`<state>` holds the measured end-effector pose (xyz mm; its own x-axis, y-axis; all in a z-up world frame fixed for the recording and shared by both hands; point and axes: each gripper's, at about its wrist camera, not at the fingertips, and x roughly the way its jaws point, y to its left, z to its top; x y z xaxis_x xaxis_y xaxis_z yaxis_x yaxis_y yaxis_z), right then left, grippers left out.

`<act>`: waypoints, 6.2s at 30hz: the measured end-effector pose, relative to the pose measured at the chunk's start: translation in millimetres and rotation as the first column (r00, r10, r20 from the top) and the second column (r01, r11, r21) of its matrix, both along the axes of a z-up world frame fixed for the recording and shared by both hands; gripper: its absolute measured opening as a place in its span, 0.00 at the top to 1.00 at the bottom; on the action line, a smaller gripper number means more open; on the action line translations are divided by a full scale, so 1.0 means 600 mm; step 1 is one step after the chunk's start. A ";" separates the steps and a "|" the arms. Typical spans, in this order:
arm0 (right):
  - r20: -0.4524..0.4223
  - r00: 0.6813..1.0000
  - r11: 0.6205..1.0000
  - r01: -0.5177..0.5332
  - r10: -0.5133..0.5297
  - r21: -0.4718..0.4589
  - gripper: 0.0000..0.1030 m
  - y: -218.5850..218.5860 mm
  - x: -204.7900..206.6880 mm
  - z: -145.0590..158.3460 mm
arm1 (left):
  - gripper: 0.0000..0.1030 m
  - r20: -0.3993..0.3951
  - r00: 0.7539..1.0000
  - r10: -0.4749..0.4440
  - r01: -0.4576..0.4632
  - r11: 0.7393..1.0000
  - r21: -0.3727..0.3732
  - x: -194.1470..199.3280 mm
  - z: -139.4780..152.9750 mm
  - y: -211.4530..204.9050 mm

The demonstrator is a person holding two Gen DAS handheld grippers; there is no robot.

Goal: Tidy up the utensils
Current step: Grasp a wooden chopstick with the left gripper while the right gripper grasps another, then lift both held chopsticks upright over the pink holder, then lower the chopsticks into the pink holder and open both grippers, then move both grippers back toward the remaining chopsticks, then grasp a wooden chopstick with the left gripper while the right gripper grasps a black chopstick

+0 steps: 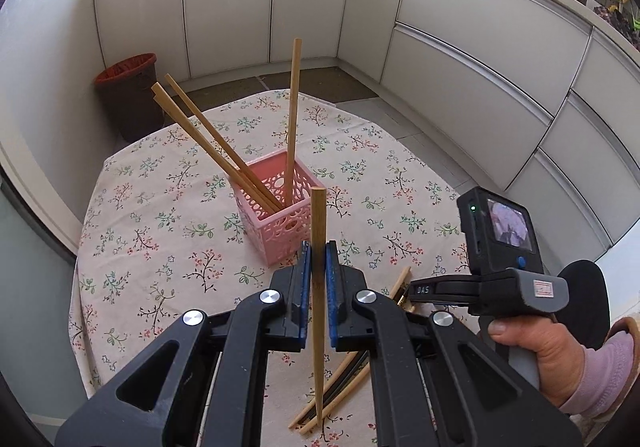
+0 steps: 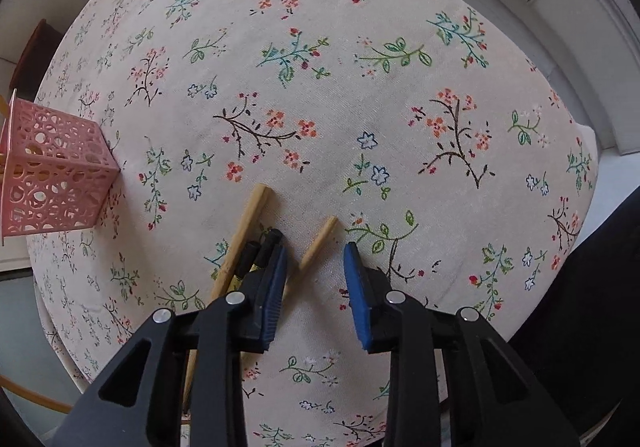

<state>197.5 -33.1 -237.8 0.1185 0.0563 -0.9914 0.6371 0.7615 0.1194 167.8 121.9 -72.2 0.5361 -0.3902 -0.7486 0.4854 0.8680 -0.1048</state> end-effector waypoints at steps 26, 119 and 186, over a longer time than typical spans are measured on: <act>0.672 0.611 0.905 -0.348 0.418 -0.246 0.95 -0.094 -0.148 0.259 | 0.94 0.095 0.990 0.106 -0.094 0.987 -0.128 -0.053 0.074 -0.008; 0.757 0.460 0.869 -0.067 0.463 -0.491 0.06 -0.047 -0.128 0.464 | 0.07 0.402 0.746 0.531 -0.516 0.843 -0.155 -0.095 0.238 0.005; 0.254 0.955 0.974 -0.190 0.154 0.123 0.28 -0.129 -0.091 0.054 | 0.94 -0.423 0.902 0.090 0.032 0.961 0.274 0.106 -0.242 -0.097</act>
